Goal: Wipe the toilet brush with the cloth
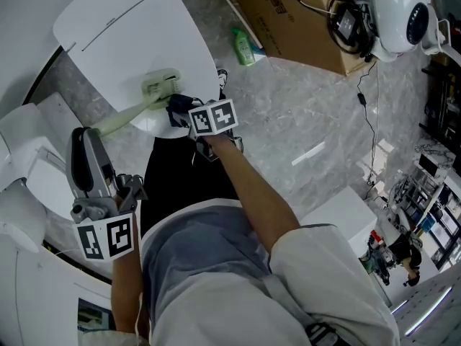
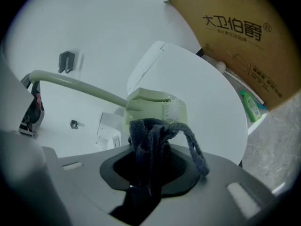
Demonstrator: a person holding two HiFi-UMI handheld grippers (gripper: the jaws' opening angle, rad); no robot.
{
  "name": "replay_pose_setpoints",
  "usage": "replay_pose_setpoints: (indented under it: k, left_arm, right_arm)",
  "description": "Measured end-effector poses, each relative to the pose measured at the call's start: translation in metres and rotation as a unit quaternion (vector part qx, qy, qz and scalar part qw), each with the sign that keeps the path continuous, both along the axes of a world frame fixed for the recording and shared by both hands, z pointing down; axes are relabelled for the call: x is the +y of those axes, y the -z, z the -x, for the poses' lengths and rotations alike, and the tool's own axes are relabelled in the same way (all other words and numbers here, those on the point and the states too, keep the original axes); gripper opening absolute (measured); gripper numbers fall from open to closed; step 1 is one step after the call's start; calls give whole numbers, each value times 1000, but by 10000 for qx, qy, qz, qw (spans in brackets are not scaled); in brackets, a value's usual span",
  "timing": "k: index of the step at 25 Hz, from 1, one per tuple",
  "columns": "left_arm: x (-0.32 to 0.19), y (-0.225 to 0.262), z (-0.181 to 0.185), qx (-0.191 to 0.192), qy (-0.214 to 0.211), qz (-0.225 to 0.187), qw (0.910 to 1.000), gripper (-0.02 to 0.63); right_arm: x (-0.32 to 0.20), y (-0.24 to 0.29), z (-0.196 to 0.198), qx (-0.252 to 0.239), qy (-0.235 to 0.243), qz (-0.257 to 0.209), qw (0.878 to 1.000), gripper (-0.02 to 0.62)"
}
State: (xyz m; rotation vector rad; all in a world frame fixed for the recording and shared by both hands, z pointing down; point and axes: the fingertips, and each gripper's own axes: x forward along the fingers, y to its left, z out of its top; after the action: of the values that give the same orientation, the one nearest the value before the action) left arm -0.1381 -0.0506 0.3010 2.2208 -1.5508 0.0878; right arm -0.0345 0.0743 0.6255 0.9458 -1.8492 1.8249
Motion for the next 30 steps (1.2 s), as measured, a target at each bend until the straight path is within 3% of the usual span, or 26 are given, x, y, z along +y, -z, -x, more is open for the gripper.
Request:
replay_pose_setpoints:
  k: [9,20,30]
  left_arm:
    - [1,-2,1,-6,37,-12,10000,0]
    - [-1,-3,0,-30,20,-1,10000,0]
    - [-4,-4,2,-10,38,23,10000,0]
  right_arm:
    - [1,-16,3,424,883,-195,9950,98]
    - [3,-34,-10,684,781,260,9943,98]
    - [-5,0,-8,377,1208,75,9919,101]
